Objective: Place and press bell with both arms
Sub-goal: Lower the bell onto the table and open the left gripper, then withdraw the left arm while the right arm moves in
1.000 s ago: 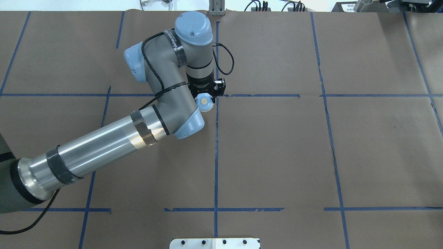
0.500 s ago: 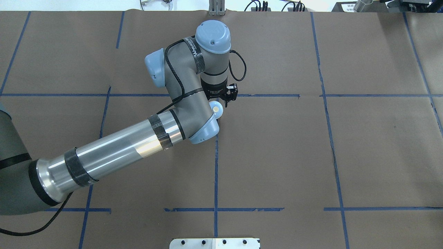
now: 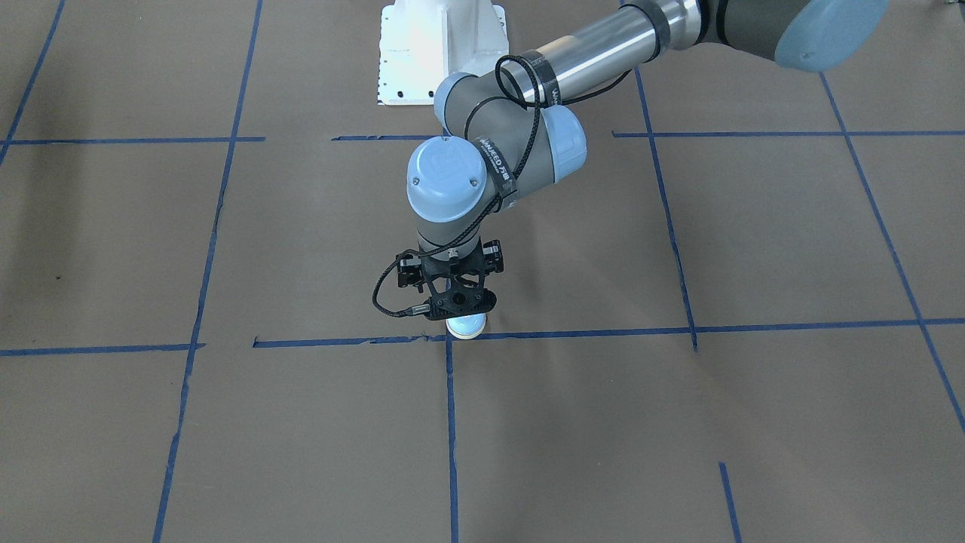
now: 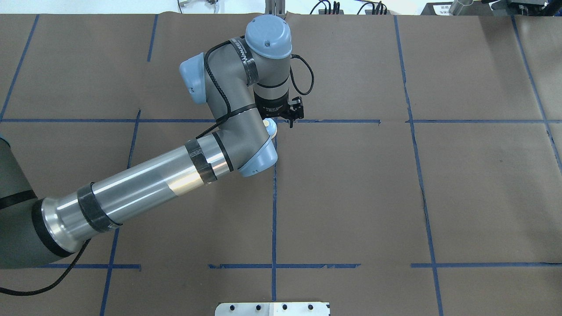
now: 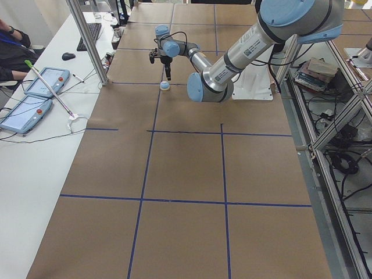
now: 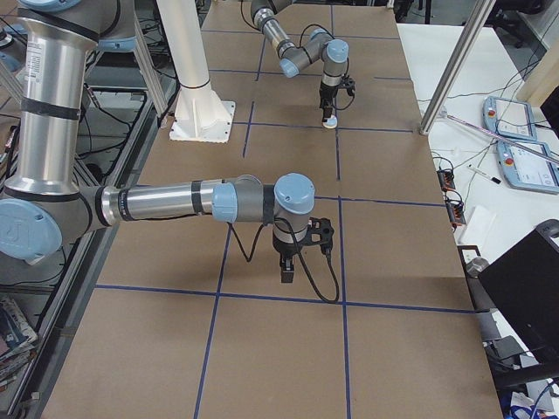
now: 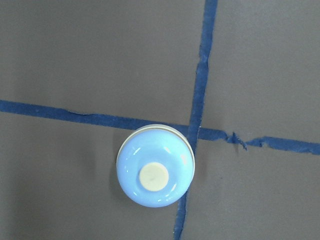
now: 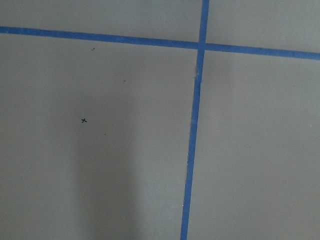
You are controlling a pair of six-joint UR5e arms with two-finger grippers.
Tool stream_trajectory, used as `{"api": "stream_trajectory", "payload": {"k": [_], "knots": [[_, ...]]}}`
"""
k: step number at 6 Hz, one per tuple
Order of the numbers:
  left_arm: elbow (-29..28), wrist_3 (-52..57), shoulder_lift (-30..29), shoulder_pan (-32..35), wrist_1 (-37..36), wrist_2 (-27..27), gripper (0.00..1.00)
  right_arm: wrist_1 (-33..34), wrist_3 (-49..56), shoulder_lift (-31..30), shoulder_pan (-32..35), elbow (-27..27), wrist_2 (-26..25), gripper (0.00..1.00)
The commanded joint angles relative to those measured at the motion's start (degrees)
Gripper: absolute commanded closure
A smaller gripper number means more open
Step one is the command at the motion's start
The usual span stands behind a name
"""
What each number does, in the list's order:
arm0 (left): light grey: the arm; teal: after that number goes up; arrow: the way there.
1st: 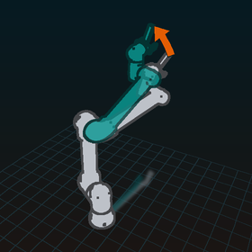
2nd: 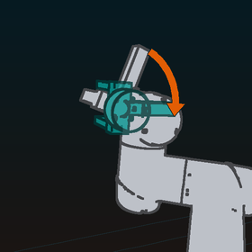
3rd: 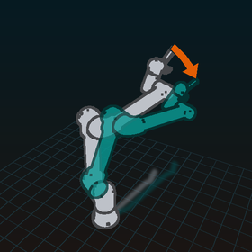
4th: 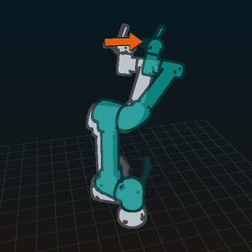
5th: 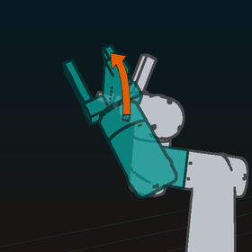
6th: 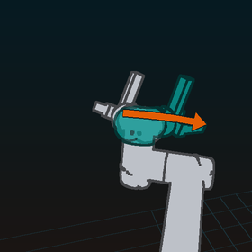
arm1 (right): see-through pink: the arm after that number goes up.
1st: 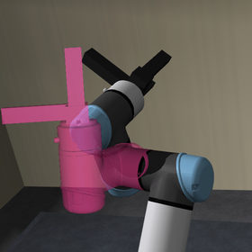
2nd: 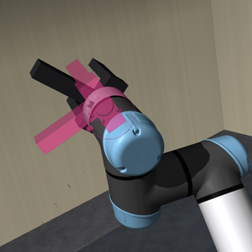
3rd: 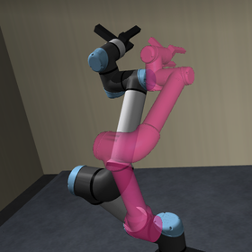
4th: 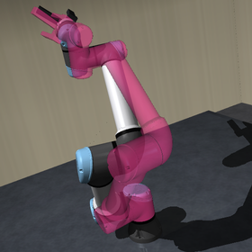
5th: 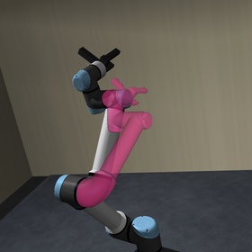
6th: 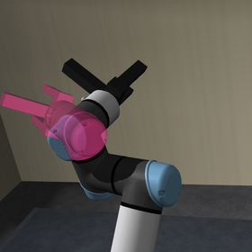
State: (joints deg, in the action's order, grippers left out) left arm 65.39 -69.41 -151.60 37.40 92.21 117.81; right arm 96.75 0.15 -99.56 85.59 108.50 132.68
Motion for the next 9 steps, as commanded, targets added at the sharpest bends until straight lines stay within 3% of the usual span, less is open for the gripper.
{"api": "stream_trajectory", "payload": {"k": [1,3,4,7,9], "knots": [[6.7,5.9,5.3,3.5,-2.4,2.7,0.00,0.0,-0.1,3.6,-1.8,0.2,0.1,0.00],[25.0,21.9,20.5,10.2,-10.8,4.1,0.00,0.0,-0.2,7.8,-8.1,0.6,0.1,0.00],[33.3,31.0,29.5,14.9,-11.7,4.2,0.00,0.0,-2.9,10.3,-9.3,0.2,3.1,0.00],[37.0,61.0,48.5,32.6,-11.3,9.1,0.00,0.0,-26.6,23.3,-22.3,0.2,1.7,0.00],[36.0,70.5,56.2,43.6,-11.3,10.8,0.00,0.0,-44.3,33.9,-34.0,-0.5,-5.3,0.00]]}}
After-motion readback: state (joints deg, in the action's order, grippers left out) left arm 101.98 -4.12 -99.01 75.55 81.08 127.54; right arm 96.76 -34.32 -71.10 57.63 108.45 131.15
